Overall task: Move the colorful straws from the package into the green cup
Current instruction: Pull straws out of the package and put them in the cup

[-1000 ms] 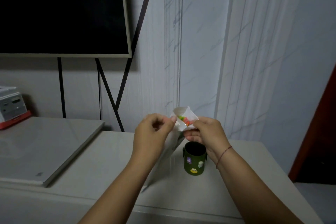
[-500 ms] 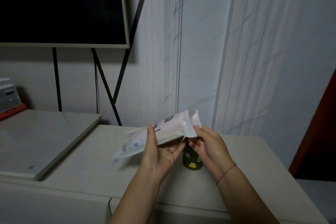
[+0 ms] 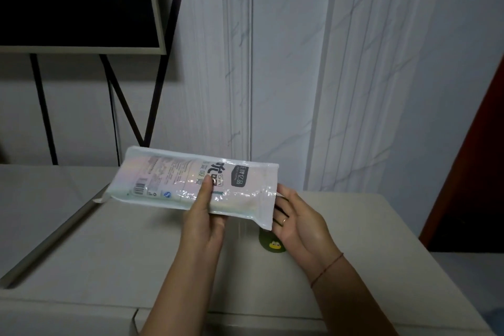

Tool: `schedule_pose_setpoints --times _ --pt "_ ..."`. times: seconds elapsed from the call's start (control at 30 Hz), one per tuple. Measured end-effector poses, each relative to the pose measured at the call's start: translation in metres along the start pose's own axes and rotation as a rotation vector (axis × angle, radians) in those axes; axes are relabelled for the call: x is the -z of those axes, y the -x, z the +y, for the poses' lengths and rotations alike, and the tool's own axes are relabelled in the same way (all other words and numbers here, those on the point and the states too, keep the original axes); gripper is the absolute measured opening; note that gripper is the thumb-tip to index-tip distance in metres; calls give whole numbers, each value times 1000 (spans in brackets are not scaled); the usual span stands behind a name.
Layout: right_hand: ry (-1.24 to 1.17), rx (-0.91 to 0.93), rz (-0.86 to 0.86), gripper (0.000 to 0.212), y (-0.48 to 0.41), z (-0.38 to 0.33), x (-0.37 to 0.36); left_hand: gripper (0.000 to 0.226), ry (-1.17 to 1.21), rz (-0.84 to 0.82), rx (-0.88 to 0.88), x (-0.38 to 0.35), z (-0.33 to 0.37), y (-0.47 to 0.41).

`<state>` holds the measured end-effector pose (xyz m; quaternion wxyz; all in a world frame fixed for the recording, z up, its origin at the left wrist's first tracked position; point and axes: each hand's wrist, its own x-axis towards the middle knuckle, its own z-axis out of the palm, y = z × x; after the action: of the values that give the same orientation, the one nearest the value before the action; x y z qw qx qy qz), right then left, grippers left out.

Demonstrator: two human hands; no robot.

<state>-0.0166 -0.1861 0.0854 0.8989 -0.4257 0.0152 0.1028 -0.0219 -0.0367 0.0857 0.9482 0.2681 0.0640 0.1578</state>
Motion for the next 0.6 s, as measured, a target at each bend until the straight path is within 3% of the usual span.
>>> schedule_pose_setpoints --times 0.23,0.33,0.5,0.6 --pt "-192 -27 94 35 -10 5 -3 61 -321 -136 -227 12 1 9" --pt "-266 -35 96 25 -14 9 -6 57 -390 -146 -253 12 0 10" --pt "-371 -126 -44 40 -16 11 -18 50 -466 -168 -292 8 0 8" --pt "-401 -138 -35 45 -20 14 -20 48 -463 -180 -291 8 0 7"
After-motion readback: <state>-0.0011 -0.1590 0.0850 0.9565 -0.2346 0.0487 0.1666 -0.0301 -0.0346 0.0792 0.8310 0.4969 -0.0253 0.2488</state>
